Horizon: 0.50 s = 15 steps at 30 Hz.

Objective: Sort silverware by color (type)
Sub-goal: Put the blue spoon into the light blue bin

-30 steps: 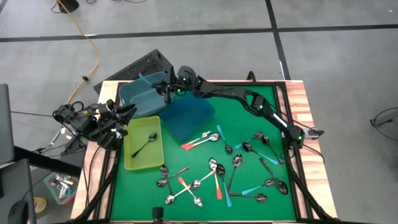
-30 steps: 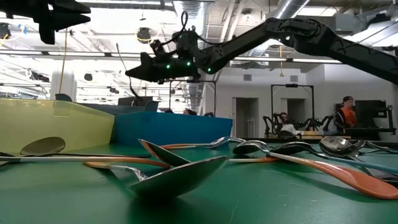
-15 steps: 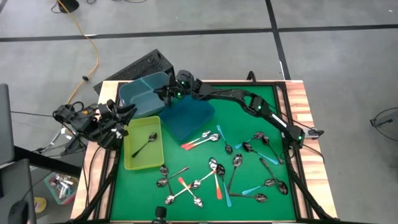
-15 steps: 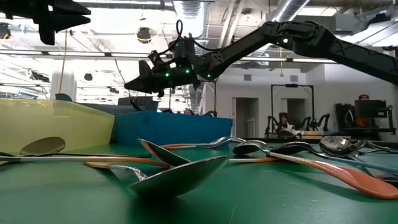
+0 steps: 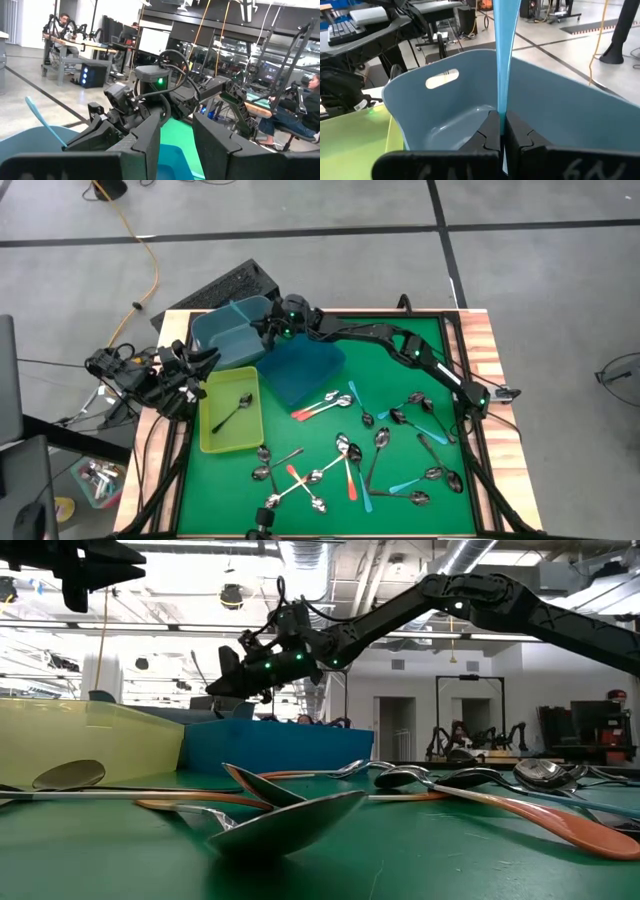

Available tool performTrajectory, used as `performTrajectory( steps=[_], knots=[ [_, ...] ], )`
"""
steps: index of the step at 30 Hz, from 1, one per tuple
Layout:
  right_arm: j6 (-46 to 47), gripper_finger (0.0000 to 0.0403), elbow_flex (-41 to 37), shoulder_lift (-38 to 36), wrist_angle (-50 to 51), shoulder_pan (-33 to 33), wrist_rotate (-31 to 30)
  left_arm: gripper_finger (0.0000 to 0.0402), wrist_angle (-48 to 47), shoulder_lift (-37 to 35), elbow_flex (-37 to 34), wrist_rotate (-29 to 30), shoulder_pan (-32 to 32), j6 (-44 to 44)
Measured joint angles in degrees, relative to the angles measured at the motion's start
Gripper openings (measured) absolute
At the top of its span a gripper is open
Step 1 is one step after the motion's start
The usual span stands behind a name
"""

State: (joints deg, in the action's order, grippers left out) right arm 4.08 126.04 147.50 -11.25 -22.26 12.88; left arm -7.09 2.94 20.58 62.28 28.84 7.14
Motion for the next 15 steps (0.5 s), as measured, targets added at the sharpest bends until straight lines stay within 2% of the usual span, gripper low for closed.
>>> performTrajectory(
  steps=[15],
  knots=[
    [0.0, 0.0045, 0.0, 0.0, 0.7, 0.0, 0.0, 0.0101, 0.0, 0.0, 0.0, 0.1, 0.0, 0.0]
  ],
)
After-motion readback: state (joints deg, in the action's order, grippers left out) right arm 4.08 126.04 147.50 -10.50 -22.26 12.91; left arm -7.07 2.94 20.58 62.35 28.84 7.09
